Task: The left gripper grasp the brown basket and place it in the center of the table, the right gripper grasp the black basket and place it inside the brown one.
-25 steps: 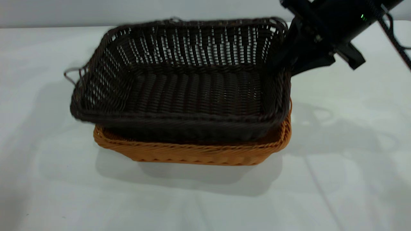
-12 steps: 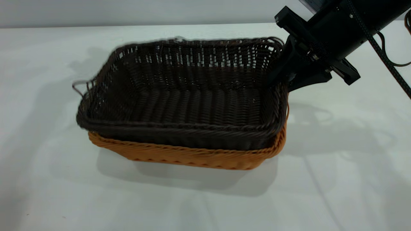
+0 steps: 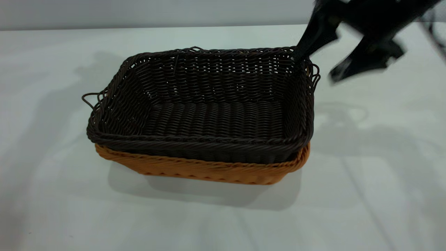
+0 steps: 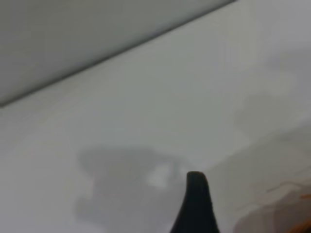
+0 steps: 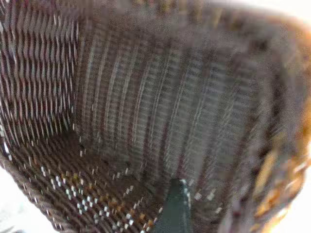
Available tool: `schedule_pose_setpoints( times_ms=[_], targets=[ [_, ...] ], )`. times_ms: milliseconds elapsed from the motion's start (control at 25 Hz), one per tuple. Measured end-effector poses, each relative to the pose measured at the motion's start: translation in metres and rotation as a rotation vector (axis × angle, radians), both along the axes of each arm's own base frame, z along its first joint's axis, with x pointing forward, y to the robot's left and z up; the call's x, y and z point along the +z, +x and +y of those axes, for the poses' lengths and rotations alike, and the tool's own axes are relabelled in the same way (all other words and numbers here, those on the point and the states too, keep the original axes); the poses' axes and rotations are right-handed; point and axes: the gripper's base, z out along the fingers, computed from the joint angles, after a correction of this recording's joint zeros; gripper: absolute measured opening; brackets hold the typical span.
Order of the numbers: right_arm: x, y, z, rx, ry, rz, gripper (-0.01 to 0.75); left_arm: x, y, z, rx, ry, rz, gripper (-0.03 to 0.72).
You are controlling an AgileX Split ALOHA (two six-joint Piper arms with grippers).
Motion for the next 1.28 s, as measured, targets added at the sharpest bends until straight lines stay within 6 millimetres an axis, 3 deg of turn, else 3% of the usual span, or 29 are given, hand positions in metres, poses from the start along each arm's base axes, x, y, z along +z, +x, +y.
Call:
schedule_pose_setpoints(
  times_ms=[120, 240, 400, 480, 560, 720, 880, 1080, 1280],
  targets=[
    [0.057, 0.006, -0.025, -0.036, -0.011, -0.171, 0.626, 0.036, -0.014, 0.001, -0.005, -0.004, -0.07, 0.54],
    [0.132, -0.01, -0.047, -0.057, -0.01, -0.367, 0.611, 0.078, -0.037, 0.004, -0.022, 0.009, -0.128, 0.54],
    [0.212, -0.066, -0.061, -0.013, -0.035, -0.576, 0.593, 0.125, -0.079, 0.007, -0.057, 0.028, -0.136, 0.54],
    [0.241, -0.102, -0.061, 0.033, -0.076, -0.663, 0.591, 0.144, -0.102, 0.009, -0.059, 0.016, -0.116, 0.54],
    [0.258, -0.132, -0.059, 0.064, -0.106, -0.702, 0.591, 0.157, -0.123, 0.01, -0.05, -0.002, -0.076, 0.54],
    [0.262, -0.179, -0.056, 0.085, -0.129, -0.721, 0.591, 0.174, -0.156, 0.015, -0.003, -0.006, 0.005, 0.54],
    [0.239, -0.213, -0.052, 0.124, -0.122, -0.666, 0.591, 0.178, -0.181, 0.023, 0.097, -0.004, 0.015, 0.54],
    [0.205, -0.263, -0.049, 0.134, -0.149, -0.689, 0.591, 0.158, -0.229, 0.03, 0.167, -0.007, 0.088, 0.54],
    [0.181, -0.31, -0.051, 0.12, -0.242, -0.772, 0.591, 0.126, -0.293, 0.036, 0.177, -0.005, 0.132, 0.54]
  ],
)
